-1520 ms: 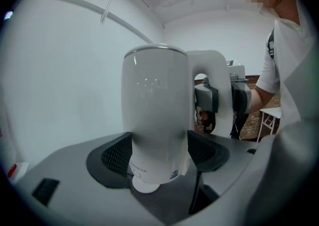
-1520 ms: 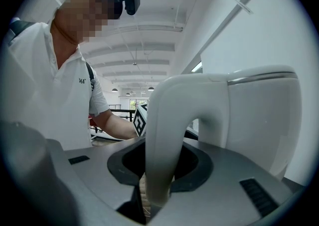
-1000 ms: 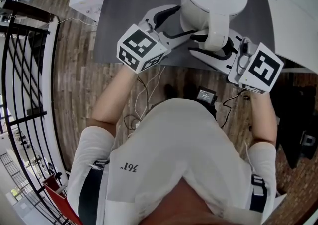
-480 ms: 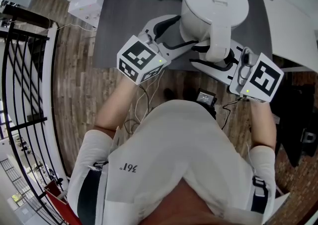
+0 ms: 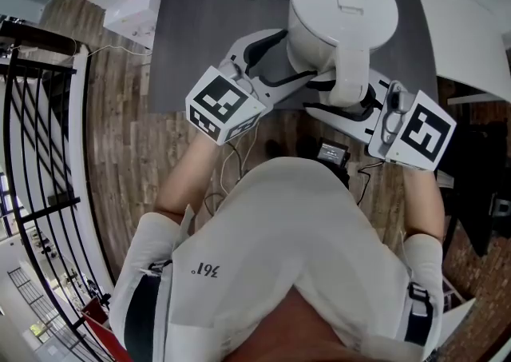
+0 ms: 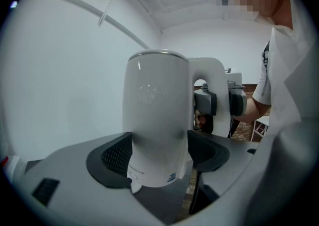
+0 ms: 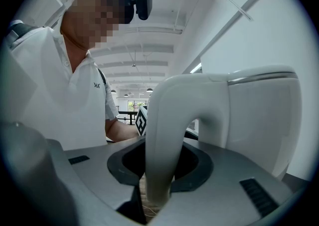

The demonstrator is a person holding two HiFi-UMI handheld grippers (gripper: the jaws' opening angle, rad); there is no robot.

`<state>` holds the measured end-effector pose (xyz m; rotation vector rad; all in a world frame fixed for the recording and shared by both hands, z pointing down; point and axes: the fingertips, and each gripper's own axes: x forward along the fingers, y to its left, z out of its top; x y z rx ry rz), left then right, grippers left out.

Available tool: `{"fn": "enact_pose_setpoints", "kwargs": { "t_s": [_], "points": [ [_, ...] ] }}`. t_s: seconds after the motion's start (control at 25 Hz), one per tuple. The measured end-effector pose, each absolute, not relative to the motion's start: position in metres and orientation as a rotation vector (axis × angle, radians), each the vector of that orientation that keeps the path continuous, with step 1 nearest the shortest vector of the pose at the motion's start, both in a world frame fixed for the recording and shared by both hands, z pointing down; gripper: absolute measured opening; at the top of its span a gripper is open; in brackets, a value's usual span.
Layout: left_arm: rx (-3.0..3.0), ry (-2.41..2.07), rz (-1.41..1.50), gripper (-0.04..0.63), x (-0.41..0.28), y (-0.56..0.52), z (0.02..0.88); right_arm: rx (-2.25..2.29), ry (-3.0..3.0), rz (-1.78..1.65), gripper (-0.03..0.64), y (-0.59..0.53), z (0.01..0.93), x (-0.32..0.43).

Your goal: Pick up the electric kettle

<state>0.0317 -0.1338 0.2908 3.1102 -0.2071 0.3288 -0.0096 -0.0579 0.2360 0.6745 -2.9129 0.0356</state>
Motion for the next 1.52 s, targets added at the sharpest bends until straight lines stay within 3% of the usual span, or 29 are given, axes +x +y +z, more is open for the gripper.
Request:
{"fn": "enact_pose_setpoints", "kwargs": {
  "t_s": [1.0,1.52],
  "points": [
    [3.113,-0.060,0.336,0.353,0.019,-0.091,0.301,0.807,-2.885,0.055,0.106,-0.019,0.246,-0.028],
    [3.087,-0.254,0.326,0.353,0.066,-0.069,0.307,0.634,-2.895,0.025,0.106,0.007,0.252,0.025]
  ]
}}
